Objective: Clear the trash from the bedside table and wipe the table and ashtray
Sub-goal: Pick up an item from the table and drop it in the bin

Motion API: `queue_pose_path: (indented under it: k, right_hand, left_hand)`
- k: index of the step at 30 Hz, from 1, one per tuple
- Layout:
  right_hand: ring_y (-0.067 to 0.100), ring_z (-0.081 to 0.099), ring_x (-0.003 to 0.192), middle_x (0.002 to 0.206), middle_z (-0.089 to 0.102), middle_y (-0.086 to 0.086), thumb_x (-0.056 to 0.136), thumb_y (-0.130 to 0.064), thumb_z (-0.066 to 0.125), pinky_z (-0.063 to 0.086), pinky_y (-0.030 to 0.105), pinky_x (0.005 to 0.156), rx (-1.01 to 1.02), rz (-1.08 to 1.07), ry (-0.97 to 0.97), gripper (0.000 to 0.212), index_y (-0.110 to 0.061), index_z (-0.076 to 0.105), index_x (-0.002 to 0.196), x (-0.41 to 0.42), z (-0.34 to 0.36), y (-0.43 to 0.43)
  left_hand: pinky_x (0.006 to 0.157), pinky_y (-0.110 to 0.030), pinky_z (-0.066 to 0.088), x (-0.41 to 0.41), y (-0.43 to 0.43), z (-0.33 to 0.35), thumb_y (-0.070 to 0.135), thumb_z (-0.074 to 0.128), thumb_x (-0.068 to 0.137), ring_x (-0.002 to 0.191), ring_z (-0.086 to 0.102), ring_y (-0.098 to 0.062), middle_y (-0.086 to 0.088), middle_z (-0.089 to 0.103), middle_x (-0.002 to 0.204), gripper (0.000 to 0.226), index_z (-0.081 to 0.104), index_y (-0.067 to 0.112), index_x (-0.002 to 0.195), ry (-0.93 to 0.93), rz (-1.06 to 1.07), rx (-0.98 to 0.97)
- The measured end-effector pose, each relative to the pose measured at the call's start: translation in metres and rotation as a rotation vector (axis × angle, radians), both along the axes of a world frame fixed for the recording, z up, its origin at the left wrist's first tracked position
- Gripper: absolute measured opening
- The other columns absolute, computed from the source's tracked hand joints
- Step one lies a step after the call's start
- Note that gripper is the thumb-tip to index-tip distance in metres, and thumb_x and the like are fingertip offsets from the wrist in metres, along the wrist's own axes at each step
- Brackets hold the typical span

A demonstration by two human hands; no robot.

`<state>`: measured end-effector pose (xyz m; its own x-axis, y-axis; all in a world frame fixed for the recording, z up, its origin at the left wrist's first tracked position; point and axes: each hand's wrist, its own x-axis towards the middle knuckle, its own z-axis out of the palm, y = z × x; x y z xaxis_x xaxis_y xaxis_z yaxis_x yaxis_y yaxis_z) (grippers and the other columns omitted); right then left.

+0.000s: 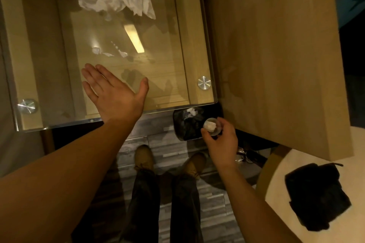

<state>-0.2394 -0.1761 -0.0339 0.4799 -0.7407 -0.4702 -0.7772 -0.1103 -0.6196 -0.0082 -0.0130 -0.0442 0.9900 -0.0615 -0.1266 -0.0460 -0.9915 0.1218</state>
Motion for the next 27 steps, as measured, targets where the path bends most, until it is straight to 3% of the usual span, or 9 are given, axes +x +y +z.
queue_pose_path:
  k: [4, 7, 12, 19, 21, 25, 27]
  right_hand:
    - [0.029, 0.05, 0.138, 0.151, 0.05, 0.014, 0.087, -0.023, 0.081, 0.041, 0.042, 0.116, 0.063, 0.044, 0.104, 0.074, -0.009, 0.046, 0.151, 0.006, -0.029, -0.006]
    - [0.028, 0.055, 0.133, 0.147, 0.054, 0.014, 0.089, -0.025, 0.079, 0.047, 0.047, 0.112, 0.031, -0.025, 0.095, 0.07, -0.008, 0.048, 0.149, 0.01, -0.026, -0.013]
    - [0.0, 0.059, 0.104, 0.119, 0.061, -0.008, 0.092, -0.03, 0.074, 0.055, 0.034, 0.095, -0.113, -0.119, -0.094, 0.047, -0.018, 0.059, 0.134, 0.023, 0.02, -0.025]
    - [-0.01, 0.057, 0.11, 0.12, 0.057, -0.031, 0.088, -0.049, 0.069, 0.052, 0.019, 0.088, -0.094, 0.032, -0.279, 0.037, -0.049, 0.055, 0.122, 0.11, 0.086, -0.044]
    - [-0.009, 0.057, 0.109, 0.116, 0.055, -0.034, 0.088, -0.048, 0.069, 0.05, 0.017, 0.089, -0.115, 0.148, -0.317, 0.039, -0.046, 0.056, 0.124, 0.151, 0.092, -0.046]
    - [0.002, 0.053, 0.11, 0.126, 0.057, -0.009, 0.091, -0.038, 0.072, 0.043, 0.011, 0.089, -0.171, 0.406, -0.347, 0.051, -0.02, 0.058, 0.136, 0.236, 0.084, -0.047]
    - [0.012, 0.053, 0.118, 0.134, 0.056, 0.001, 0.092, -0.036, 0.072, 0.048, 0.024, 0.096, -0.166, 0.499, -0.334, 0.056, -0.015, 0.056, 0.141, 0.278, 0.078, -0.048]
  left_hand:
    - [0.13, -0.056, 0.004, 0.001, 0.0, -0.002, 0.088, 0.025, 0.088, 0.161, 0.0, -0.041, -0.029, 0.004, 0.172, 0.122, 0.005, -0.007, 0.161, -0.011, 0.011, -0.012]
    - [0.13, -0.055, 0.003, 0.001, 0.0, -0.003, 0.089, 0.024, 0.088, 0.161, 0.001, -0.041, -0.03, 0.005, 0.172, 0.122, 0.005, -0.007, 0.161, -0.02, 0.011, -0.013]
    - [0.129, -0.056, 0.003, -0.001, 0.0, -0.001, 0.088, 0.023, 0.09, 0.161, 0.0, -0.042, -0.031, 0.003, 0.171, 0.121, 0.005, -0.008, 0.161, -0.007, 0.005, 0.003]
    - [0.129, -0.06, 0.008, 0.0, 0.001, 0.001, 0.088, 0.023, 0.091, 0.161, -0.002, -0.041, -0.031, 0.001, 0.171, 0.121, 0.002, -0.008, 0.161, 0.029, 0.003, -0.005]
    - [0.128, -0.061, 0.01, 0.0, 0.002, 0.0, 0.087, 0.025, 0.092, 0.161, -0.002, -0.041, -0.032, 0.001, 0.171, 0.119, 0.002, -0.007, 0.161, 0.023, -0.005, -0.018]
    - [0.128, -0.061, 0.01, -0.001, 0.001, -0.001, 0.086, 0.029, 0.092, 0.161, 0.001, -0.042, -0.033, 0.003, 0.17, 0.118, 0.002, -0.006, 0.161, 0.015, -0.016, 0.0]
    - [0.128, -0.06, 0.009, 0.0, 0.001, -0.001, 0.086, 0.03, 0.091, 0.161, 0.002, -0.042, -0.033, 0.005, 0.17, 0.119, 0.003, -0.007, 0.161, 0.016, -0.016, 0.014]
